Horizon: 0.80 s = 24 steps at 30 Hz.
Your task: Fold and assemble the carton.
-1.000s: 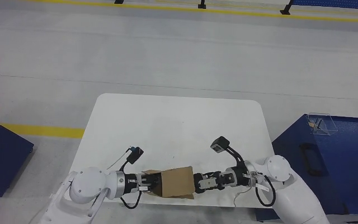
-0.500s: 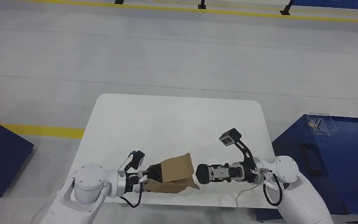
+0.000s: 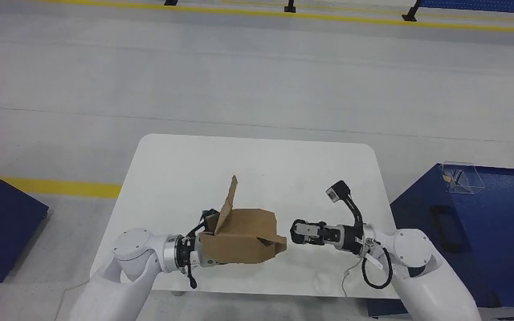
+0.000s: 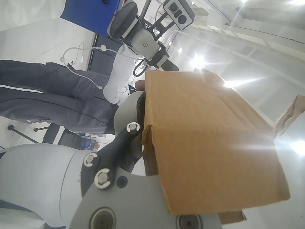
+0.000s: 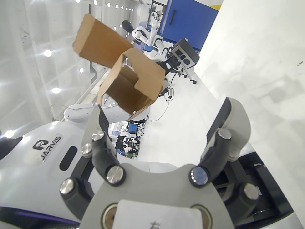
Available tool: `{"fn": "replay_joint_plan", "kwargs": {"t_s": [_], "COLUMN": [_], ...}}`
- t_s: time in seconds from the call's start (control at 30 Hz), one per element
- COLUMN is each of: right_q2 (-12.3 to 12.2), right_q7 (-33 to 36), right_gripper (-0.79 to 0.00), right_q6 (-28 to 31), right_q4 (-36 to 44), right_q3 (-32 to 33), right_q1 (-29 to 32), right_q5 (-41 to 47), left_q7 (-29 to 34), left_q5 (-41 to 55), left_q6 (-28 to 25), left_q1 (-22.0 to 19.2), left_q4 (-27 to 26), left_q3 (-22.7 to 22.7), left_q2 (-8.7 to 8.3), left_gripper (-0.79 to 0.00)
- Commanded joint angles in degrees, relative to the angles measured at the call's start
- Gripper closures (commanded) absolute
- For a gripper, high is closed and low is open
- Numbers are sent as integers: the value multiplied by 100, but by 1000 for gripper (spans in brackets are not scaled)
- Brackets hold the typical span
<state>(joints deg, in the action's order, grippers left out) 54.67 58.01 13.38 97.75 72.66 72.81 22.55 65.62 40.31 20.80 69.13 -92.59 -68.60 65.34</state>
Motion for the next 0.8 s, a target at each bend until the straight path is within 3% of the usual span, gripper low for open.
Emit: {"fn": "replay_joint_plan", "kwargs": {"t_s": [0.0,0.13,0.43,0.77], "right_q2": [31,108,291,272], "right_q7": [-90,-211,-297,-334], "right_gripper": [-785,-785,-785,-785], "right_q6": [-61,-190,-287,-2], "right_q4": [-54,-210,-647,-651], "right_q3": [-206,-650,-1452,-1086], "right_q1": [-74,-260,-616,-661], "right_q5": [-187,-528,-854,-570], "left_q7": [-175,-490,-510,-615], "left_q5": [-105,-276,-153,-42], "left_q6": [-141,-364,-289,-184], "left_q1": [14,111,123,60], "left_q4": [-53,-204,-241,-139], "left_q3": [18,45,50,60], "left_q2": [-1,-7,-31,-49], "left_gripper": [0,0,0,0]}}
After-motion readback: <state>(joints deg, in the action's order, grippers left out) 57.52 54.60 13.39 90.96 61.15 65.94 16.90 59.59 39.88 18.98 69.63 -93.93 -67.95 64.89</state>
